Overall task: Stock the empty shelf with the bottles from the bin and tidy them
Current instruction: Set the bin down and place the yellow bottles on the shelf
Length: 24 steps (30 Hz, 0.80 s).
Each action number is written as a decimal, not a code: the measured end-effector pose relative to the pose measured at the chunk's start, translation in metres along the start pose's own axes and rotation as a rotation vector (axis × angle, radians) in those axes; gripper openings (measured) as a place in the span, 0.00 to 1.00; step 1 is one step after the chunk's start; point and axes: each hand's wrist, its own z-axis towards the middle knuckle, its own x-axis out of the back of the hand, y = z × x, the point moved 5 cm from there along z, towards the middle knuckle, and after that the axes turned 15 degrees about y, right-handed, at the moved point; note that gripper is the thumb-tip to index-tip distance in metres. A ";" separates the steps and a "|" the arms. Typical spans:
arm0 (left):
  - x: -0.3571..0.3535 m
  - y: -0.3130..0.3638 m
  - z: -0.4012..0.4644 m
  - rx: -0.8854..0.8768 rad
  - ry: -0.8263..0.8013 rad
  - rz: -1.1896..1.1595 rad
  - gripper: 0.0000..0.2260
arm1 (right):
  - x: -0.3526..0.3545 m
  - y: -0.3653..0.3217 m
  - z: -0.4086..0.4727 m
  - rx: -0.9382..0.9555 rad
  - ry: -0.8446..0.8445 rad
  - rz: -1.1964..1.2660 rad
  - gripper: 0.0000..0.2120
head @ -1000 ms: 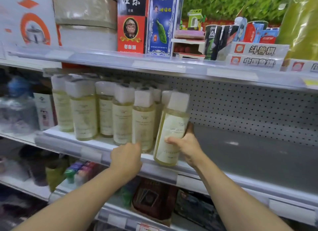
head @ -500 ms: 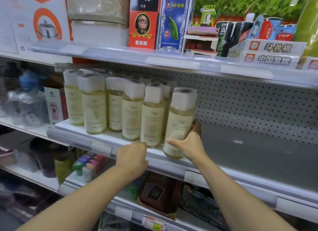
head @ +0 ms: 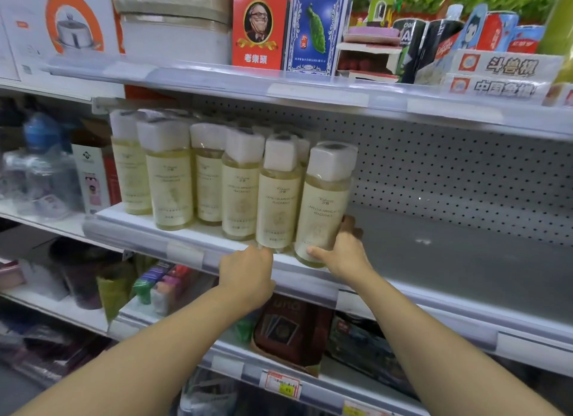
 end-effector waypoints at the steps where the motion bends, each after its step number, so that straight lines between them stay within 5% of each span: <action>1: -0.002 0.000 0.000 -0.005 -0.001 -0.008 0.12 | 0.001 0.001 -0.003 0.014 0.004 -0.064 0.36; 12: -0.033 0.013 -0.024 -0.111 -0.075 -0.073 0.16 | 0.026 0.022 -0.079 0.250 0.118 -0.355 0.32; 24: -0.091 0.055 -0.102 -0.066 -0.299 -0.106 0.13 | 0.007 0.134 -0.161 0.083 -0.108 -0.446 0.31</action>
